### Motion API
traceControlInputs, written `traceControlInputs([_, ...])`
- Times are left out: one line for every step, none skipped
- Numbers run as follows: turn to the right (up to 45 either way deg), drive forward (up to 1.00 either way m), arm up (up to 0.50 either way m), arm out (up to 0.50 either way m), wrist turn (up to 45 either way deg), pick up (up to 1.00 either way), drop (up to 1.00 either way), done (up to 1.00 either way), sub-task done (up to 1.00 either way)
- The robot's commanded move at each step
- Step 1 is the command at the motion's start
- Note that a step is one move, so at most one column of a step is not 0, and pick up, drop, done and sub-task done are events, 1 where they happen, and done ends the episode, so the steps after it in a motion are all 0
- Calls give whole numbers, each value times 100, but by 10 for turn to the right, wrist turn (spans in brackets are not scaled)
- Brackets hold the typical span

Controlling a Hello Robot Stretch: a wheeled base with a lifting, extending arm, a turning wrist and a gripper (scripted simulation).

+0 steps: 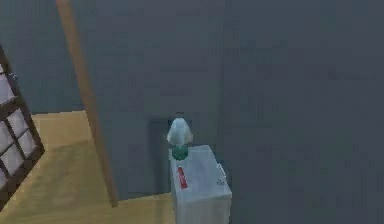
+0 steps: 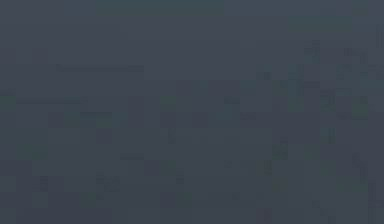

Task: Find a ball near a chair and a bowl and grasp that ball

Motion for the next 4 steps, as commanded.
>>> traceControlInputs([-450, 0, 0, 0, 0, 0, 0, 0, 0])
traceControlInputs([-60, 0, 0, 0, 0, 0, 0, 0, 0])
traceControlInputs([0, 100, 0, 0, 0, 0, 0, 0, 0])
traceControlInputs([-30, 0, 0, 0, 0, 0, 0, 0, 0])
